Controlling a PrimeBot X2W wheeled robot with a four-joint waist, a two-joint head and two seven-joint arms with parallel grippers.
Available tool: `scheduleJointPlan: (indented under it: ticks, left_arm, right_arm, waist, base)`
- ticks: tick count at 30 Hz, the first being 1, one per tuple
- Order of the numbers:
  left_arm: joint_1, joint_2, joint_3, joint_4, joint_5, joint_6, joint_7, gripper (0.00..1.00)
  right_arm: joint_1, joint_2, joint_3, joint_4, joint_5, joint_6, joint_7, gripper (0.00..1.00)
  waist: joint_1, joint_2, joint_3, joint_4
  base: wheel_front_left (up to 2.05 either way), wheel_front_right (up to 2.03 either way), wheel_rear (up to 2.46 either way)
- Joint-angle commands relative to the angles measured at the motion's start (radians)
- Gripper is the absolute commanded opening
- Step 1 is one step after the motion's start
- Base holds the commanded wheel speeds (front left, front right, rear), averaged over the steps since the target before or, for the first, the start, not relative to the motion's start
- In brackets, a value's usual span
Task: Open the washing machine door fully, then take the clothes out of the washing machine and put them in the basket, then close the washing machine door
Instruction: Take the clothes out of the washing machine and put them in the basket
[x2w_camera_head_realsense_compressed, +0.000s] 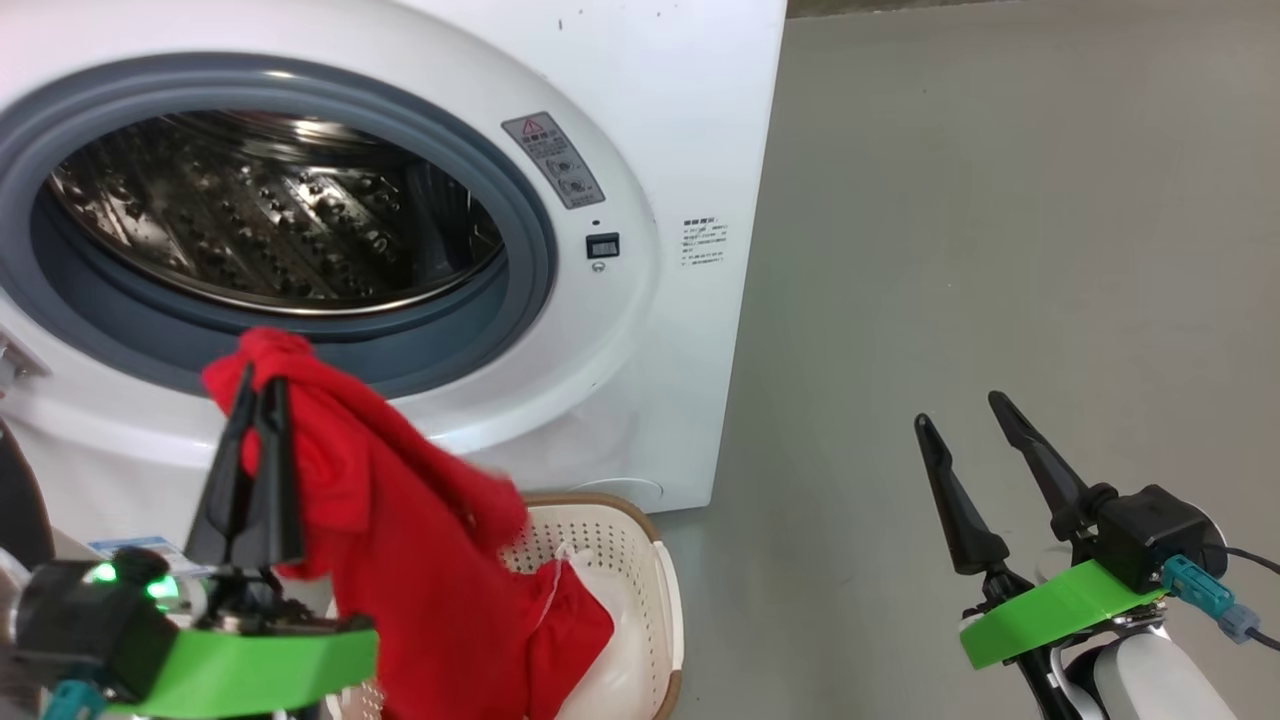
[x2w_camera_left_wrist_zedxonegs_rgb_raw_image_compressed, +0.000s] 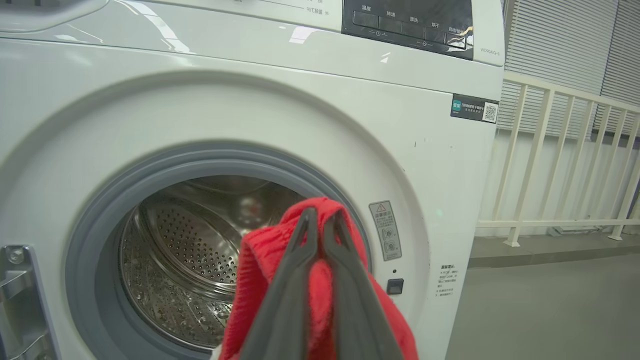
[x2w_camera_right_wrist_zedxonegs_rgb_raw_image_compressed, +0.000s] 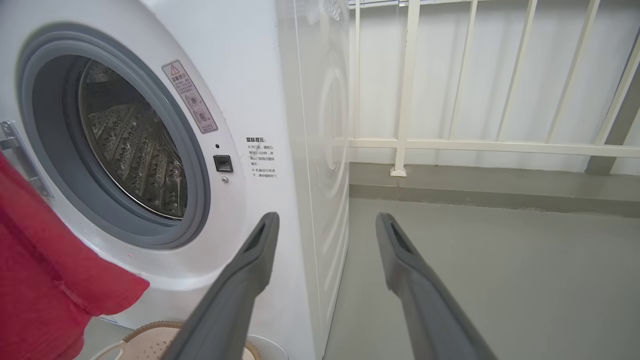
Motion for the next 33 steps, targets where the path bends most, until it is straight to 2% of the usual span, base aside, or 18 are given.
scheduleJointPlan:
  ticks: [1,6,13,23,24,31,33]
  left_arm:
    - [0.0,0.009,0.023,-0.04,-0.005,0.011,0.005,0.0]
    - [0.026,-0.007,-0.005,-0.023,-0.026,0.019,0.022,0.0]
    - [0.011,-0.023,-0.042,0.126,-0.075,0.018,0.029,0.0]
    - [-0.154,-0.036,-0.082,0.467,-0.138,0.01,0.0,0.0]
    - [-0.154,-0.036,-0.082,0.467,-0.138,0.01,0.0,0.0]
    - [-0.287,-0.039,-0.105,0.745,-0.164,-0.003,-0.027,0.0]
    - [-0.333,-0.04,-0.106,0.853,-0.198,-0.025,-0.034,0.0]
  right_arm:
    - [-0.003,-0.01,0.015,-0.027,-0.008,0.005,-0.006,1.0]
    - [-0.009,-0.009,0.02,-0.032,-0.007,0.005,-0.006,1.0]
    - [-0.027,-0.012,0.027,-0.034,0.0,0.005,-0.006,1.0]
    - [-0.07,-0.025,0.03,-0.039,0.0,0.005,-0.006,1.0]
    - [-0.07,-0.025,0.03,-0.039,0.0,0.005,-0.006,1.0]
    - [-0.113,-0.026,0.049,-0.045,0.004,0.005,-0.006,1.0]
    - [-0.127,-0.024,0.053,-0.043,0.008,0.005,-0.006,1.0]
  waist:
    - [0.0,0.0,0.004,0.003]
    - [0.0,0.0,0.028,0.007]
    - [0.0,0.0,0.08,0.003]
    - [0.0,0.0,0.188,-0.009]
    - [0.0,0.0,0.188,-0.009]
    - [0.0,0.0,0.271,-0.038]
    - [0.0,0.0,0.297,-0.054]
  base:
    - [0.0,0.0,0.0]
    - [0.0,0.0,0.0]
    - [0.0,0.0,0.0]
    - [0.0,0.0,0.0]
    - [0.0,0.0,0.0]
    - [0.0,0.0,0.0]
    - [0.0,0.0,0.0]
